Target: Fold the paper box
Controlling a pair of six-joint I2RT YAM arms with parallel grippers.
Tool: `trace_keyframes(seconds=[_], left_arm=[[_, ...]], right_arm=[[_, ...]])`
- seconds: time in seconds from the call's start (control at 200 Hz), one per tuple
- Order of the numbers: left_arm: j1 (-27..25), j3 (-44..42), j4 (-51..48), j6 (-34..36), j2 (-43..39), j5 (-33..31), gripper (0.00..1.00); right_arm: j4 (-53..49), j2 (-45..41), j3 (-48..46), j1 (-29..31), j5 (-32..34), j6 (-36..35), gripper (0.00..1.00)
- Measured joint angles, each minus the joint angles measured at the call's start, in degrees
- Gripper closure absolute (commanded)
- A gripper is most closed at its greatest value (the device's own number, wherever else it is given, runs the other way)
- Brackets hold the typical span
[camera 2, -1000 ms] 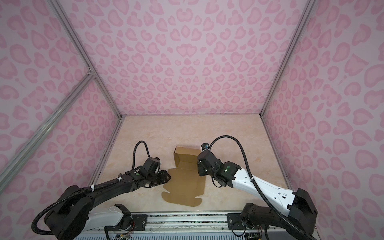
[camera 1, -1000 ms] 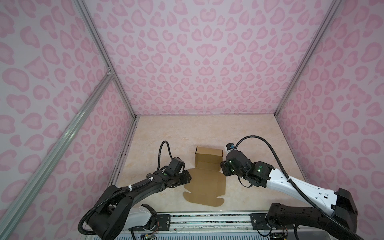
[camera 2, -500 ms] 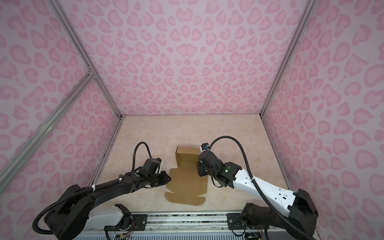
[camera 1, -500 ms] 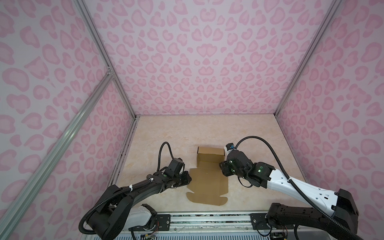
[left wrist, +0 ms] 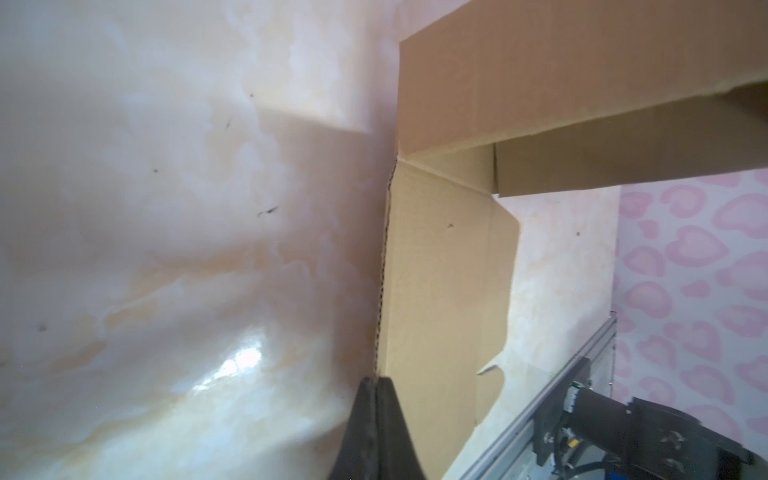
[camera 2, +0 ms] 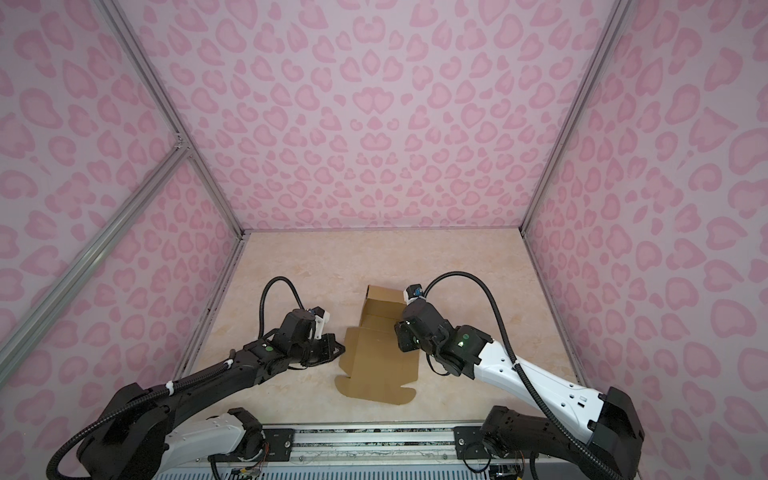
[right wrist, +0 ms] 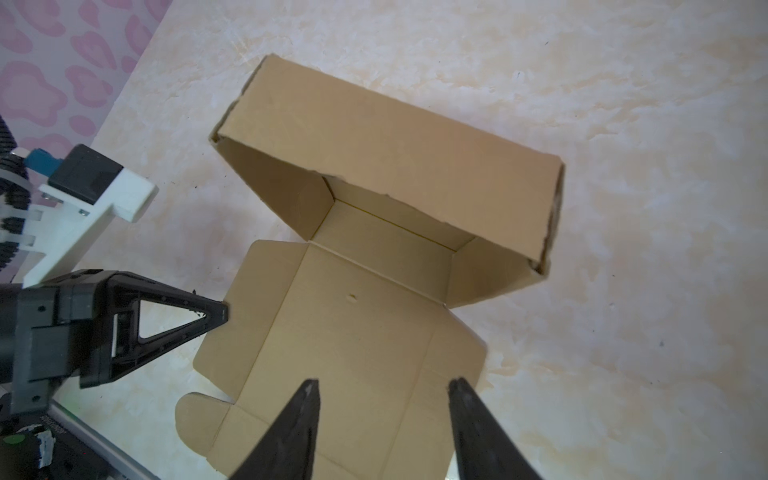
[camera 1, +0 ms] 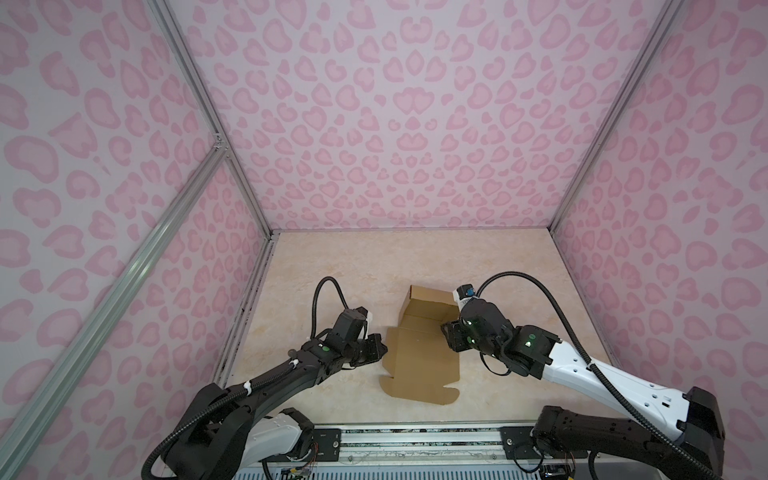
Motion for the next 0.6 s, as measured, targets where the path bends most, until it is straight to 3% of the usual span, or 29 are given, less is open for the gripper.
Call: trace_keyframes(seconds=[0.265, 0.605], left_arm=[[2.03, 6.01, -6.03, -7.37, 0.83, 11.61, 0.97], [2.08, 9.99, -10.84, -17.4, -3.82, 20.79, 0.97]], right_arm=[[-7.32, 2.45, 8.96, -0.46, 0.72, -2.93, 0.46], [-15.5, 10.82, 18.93, -0.55, 4.5, -13.44, 0.45]])
